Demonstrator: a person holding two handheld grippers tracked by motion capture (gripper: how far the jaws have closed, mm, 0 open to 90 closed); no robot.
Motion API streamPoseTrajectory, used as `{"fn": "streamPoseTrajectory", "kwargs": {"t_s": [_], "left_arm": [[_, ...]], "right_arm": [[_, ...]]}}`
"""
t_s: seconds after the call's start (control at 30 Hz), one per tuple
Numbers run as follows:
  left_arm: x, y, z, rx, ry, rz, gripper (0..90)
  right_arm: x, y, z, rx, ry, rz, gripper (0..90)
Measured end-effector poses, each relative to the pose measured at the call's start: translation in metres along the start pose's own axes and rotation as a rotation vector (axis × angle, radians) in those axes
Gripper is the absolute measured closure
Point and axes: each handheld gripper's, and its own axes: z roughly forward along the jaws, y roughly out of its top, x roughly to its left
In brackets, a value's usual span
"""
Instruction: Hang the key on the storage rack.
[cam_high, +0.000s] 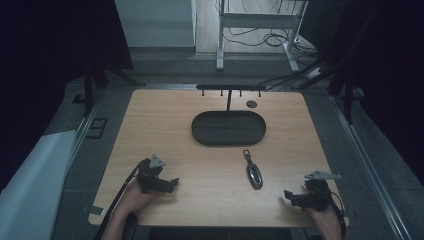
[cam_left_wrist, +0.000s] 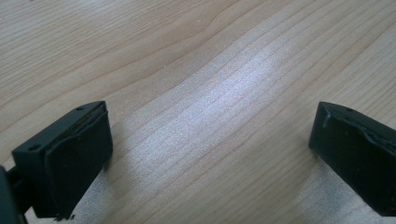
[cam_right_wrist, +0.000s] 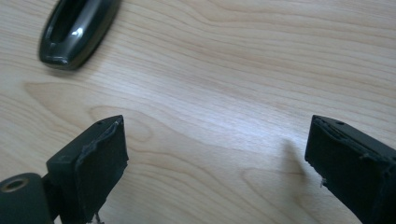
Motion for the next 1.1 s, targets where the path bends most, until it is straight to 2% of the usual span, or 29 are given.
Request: {"fn": "streamPoseTrajectory", "kwargs": {"t_s": [0.1, 0.33, 0.8, 1.1], "left_arm": [[0.000, 0.000, 0.000, 0.001, 0.000, 0.001, 0.0], [0.000, 0.000, 0.000, 0.000, 0.000, 0.000, 0.0], [0.000, 0.000, 0.000, 0.000, 0.000, 0.001, 0.0], [0.000, 0.000, 0.000, -0.003, 0.000, -0.003, 0.0]], "right_arm": [[-0.001, 0.003, 0.001, -0.016, 0.000, -0.005, 5.4], [0.001, 0.003, 0.001, -0.014, 0.006, -0.038, 5.8], [0.005, 0.004, 0.003, 0.012, -0.017, -0.062, 2.0], [0.010, 0.010, 0.002, 0.028, -0.011, -0.079, 1.6]]}}
